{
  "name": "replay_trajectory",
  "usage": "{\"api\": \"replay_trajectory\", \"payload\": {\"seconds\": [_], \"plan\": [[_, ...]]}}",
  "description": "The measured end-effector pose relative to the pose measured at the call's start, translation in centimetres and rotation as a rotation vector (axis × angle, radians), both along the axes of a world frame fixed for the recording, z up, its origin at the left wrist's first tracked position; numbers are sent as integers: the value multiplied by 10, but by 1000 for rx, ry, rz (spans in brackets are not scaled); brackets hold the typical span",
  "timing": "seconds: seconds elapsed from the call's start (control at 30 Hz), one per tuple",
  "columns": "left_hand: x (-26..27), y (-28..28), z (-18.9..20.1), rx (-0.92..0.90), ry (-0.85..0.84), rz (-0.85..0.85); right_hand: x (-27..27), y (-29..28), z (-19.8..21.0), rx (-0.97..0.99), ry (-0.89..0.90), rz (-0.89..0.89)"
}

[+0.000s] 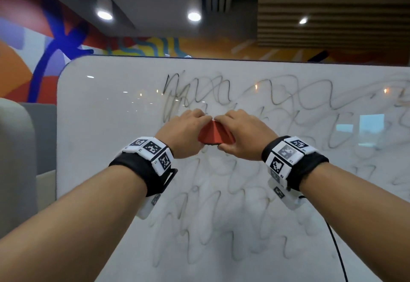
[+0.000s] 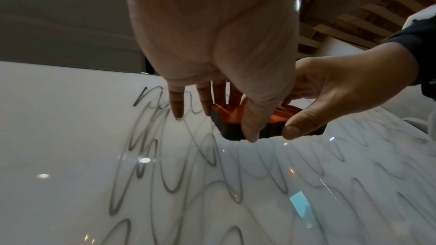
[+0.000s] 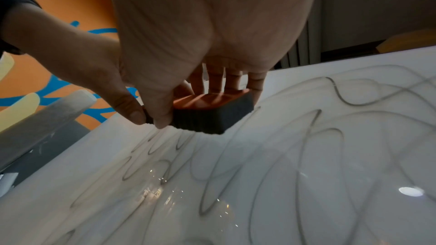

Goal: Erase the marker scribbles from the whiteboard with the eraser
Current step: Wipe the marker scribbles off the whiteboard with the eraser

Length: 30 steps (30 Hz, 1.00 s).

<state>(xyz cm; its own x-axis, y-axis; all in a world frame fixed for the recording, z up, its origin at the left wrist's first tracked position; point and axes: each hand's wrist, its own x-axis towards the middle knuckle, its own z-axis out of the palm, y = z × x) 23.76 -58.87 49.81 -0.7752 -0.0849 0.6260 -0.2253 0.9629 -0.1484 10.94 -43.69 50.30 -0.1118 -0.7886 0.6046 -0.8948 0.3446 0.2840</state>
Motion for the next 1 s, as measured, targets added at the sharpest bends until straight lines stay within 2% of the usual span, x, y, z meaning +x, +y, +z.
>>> {"api": "replay_trajectory", "payload": {"seconds": [0.33,0.43,0.67,0.83,1.0], "plan": [[2,-23,39,-15,184,74,-14,-34,47,-42,207,84],[4,-37,43,-17,217,154,-17,-45,52,-64,276,81],[21,-91,34,10,149,415,-29,-73,66,-216,366,45],[25,-123,26,-9,122,424,-29,-95,80,-336,378,-5],[21,-148,16,-31,110,398,-20,-119,77,-385,359,-48]]}}
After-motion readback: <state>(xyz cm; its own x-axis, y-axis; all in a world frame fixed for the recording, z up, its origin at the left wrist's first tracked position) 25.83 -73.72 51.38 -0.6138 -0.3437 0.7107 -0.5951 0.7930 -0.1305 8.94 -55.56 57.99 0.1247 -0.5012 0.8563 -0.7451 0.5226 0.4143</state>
